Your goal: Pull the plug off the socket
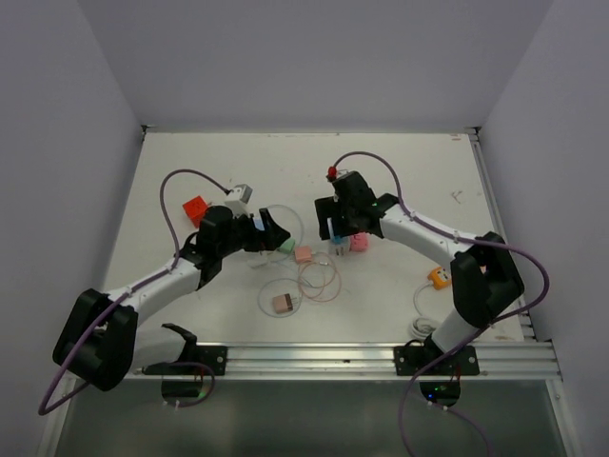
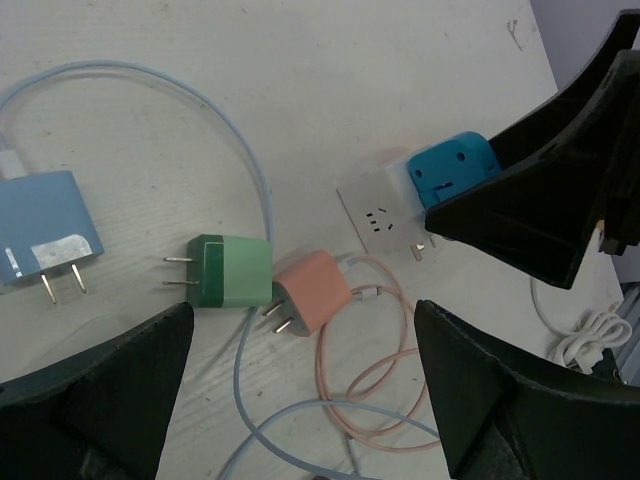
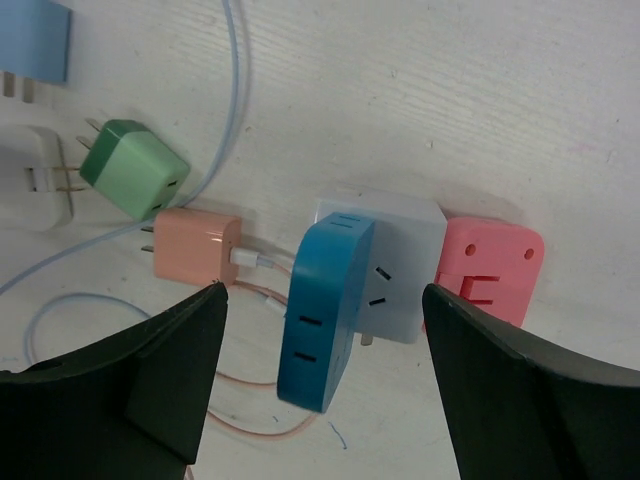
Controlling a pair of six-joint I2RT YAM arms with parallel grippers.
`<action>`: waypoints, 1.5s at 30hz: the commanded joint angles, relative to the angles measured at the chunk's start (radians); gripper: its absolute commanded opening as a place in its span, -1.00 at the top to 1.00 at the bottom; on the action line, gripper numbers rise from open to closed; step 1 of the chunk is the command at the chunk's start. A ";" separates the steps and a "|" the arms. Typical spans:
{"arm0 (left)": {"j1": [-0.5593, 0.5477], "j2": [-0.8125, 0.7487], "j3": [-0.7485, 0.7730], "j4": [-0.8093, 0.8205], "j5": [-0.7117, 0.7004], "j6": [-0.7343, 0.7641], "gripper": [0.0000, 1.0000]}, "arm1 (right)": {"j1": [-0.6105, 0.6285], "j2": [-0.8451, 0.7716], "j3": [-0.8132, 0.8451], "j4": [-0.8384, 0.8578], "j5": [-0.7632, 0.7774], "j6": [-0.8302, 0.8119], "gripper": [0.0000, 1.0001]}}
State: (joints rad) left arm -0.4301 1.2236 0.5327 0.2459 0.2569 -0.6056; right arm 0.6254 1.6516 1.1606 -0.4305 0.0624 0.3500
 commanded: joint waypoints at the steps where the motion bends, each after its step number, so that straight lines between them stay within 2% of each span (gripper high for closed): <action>1: -0.018 -0.004 0.035 0.085 -0.019 0.044 -0.90 | 0.022 -0.090 0.056 -0.019 0.033 0.029 -0.64; 10: -0.036 -0.015 0.026 0.108 -0.033 0.072 -0.89 | 0.071 -0.061 0.128 -0.139 0.166 0.061 -0.07; 21: -0.102 0.004 0.009 0.256 -0.050 0.205 -0.89 | 0.102 0.053 0.200 -0.223 0.212 0.087 0.22; 24: -0.139 0.027 -0.008 0.364 -0.021 0.254 -0.90 | 0.102 0.045 0.195 -0.220 0.228 0.083 0.43; 29: -0.199 0.068 -0.074 0.503 -0.018 0.342 -0.96 | 0.103 0.022 0.203 -0.243 0.247 0.009 0.97; 33: -0.245 0.105 -0.083 0.523 -0.022 0.397 -0.97 | 0.102 -0.019 0.189 -0.238 0.229 -0.049 1.00; 38: -0.332 0.085 -0.099 0.547 -0.126 0.478 -0.99 | 0.100 -0.087 0.180 -0.241 0.211 -0.105 1.00; 45: -0.384 0.085 -0.096 0.556 -0.166 0.541 -0.99 | 0.102 -0.176 0.163 -0.220 0.099 -0.111 1.00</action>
State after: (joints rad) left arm -0.7940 1.3254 0.4389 0.7139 0.1425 -0.1352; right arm 0.7219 1.5455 1.3205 -0.6804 0.2230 0.2707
